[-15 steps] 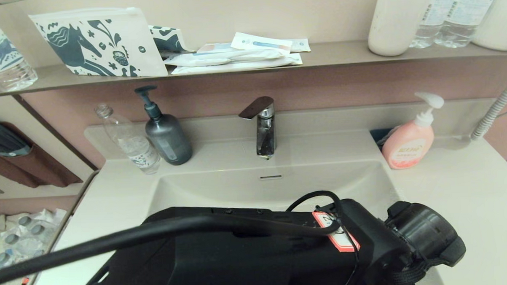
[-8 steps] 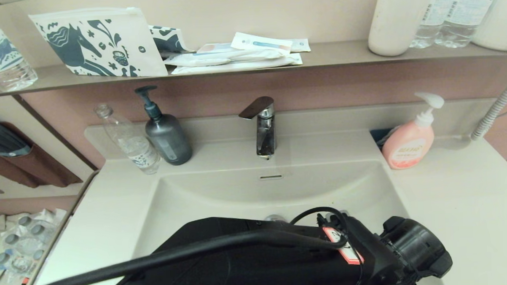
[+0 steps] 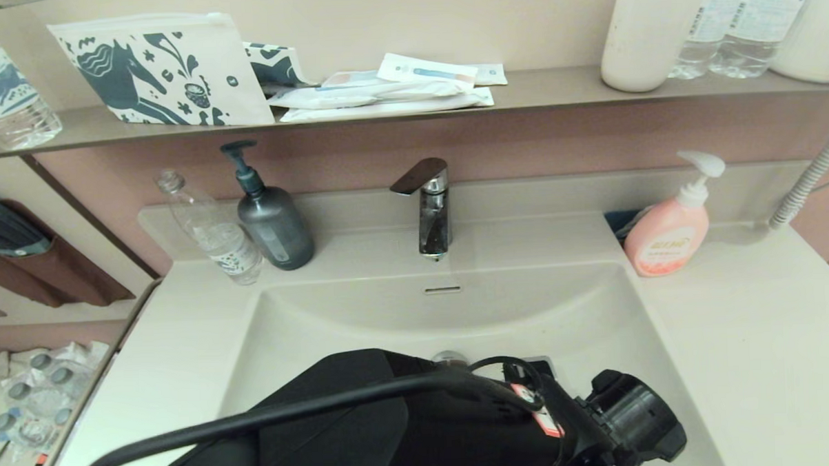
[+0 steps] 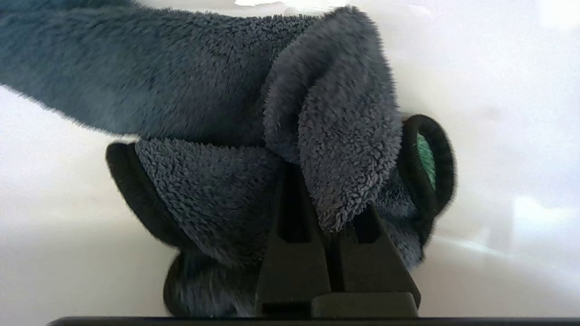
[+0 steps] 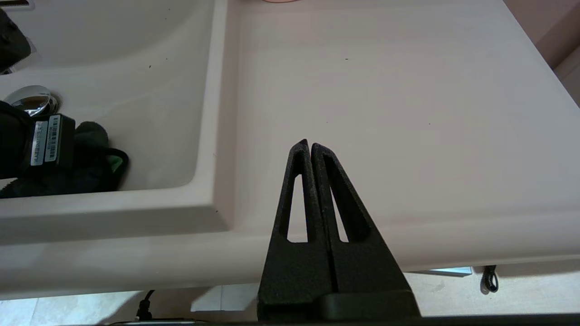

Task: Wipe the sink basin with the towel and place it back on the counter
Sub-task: Wipe the sink

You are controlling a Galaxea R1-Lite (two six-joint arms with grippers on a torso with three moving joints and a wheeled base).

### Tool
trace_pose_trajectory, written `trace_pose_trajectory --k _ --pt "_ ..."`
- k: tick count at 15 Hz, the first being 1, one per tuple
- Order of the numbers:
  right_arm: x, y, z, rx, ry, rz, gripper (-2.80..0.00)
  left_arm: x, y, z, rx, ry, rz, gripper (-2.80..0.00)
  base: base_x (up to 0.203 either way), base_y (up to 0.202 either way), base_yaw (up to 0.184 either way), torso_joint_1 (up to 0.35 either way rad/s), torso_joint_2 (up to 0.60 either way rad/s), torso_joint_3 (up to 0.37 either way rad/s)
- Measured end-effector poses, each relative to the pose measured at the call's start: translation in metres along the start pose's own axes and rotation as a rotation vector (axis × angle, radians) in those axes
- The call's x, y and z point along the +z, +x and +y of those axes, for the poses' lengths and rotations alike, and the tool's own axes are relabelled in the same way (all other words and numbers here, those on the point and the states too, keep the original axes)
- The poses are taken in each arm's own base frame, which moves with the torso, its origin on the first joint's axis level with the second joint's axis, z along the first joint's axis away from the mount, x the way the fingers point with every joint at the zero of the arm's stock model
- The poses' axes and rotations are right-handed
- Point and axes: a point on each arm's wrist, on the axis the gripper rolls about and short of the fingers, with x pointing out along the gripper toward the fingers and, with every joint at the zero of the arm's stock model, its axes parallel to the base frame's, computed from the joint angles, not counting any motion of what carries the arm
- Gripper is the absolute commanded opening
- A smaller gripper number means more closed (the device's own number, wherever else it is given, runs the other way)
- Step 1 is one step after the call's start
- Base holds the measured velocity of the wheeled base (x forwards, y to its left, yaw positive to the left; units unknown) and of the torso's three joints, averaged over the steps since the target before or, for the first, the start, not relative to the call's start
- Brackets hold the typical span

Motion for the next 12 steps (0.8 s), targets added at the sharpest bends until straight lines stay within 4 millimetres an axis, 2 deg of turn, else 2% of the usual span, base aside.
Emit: trace_pose_trajectory --k 4,12 --pt "0.000 0.000 0.000 0.000 0.000 0.000 -2.80 -0.008 0.014 0.026 0.081 0.042 0.016 -2.80 0.000 0.000 0.000 0.000 0.00 0.000" --pt "0.000 0.000 0.000 0.000 0.000 0.000 -2.80 -0.009 0.027 0.080 0.237 0.094 0.095 -2.80 0.000 0.000 0.000 0.000 0.00 0.000"
